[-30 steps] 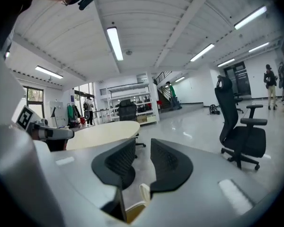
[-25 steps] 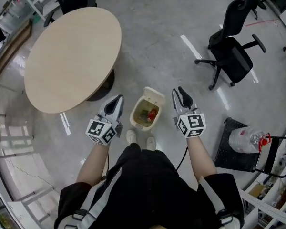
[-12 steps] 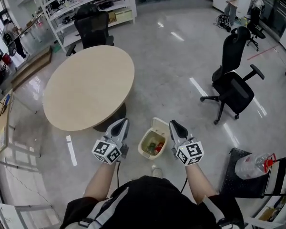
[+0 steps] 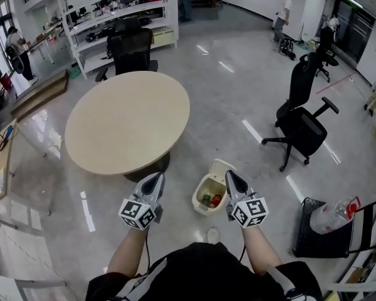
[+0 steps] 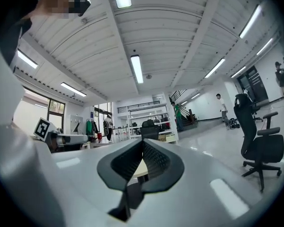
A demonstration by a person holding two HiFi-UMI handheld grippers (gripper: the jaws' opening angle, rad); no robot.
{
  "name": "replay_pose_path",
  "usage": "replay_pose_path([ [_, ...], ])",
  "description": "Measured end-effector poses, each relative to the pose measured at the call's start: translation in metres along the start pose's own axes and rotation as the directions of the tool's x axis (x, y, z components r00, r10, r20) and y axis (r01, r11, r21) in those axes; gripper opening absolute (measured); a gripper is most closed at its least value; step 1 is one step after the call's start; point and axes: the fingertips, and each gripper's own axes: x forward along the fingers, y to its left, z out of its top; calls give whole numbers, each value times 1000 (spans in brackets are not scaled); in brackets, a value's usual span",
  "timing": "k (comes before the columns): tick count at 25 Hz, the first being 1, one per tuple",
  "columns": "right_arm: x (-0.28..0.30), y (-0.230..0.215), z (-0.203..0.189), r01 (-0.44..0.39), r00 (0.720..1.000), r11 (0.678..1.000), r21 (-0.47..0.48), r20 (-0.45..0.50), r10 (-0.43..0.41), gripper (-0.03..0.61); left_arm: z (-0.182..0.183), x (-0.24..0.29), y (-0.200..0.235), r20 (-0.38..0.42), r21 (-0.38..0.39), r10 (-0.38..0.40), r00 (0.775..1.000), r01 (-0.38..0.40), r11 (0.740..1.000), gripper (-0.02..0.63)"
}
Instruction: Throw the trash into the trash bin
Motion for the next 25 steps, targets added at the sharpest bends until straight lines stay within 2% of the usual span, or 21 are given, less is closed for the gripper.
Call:
replay_pose_path([
  [6,-36,42,-4,54,998,998,-35,-31,-55,6,-2,-48,5,5,-40,-36,999,36,999,2],
  [12,-64,46,20,87,996,994,-74,17,-86,6,15,-58,-14,32,-11,-86,996,86,996,2],
  [18,-97,28,25,81,997,994,-74,19,-80,6,13,-63,-35,44,-20,-64,997,64,998,2],
  [22,-124,-4,24,110,994,993,-39,19,-109,6,-16,-63,-51,39,-71,-27,999,30,997,2],
  [25,-146,-27,18,123,992,991,-55,2,-123,6,-31,-62,-64,40,-106,17,999,-13,994,2],
])
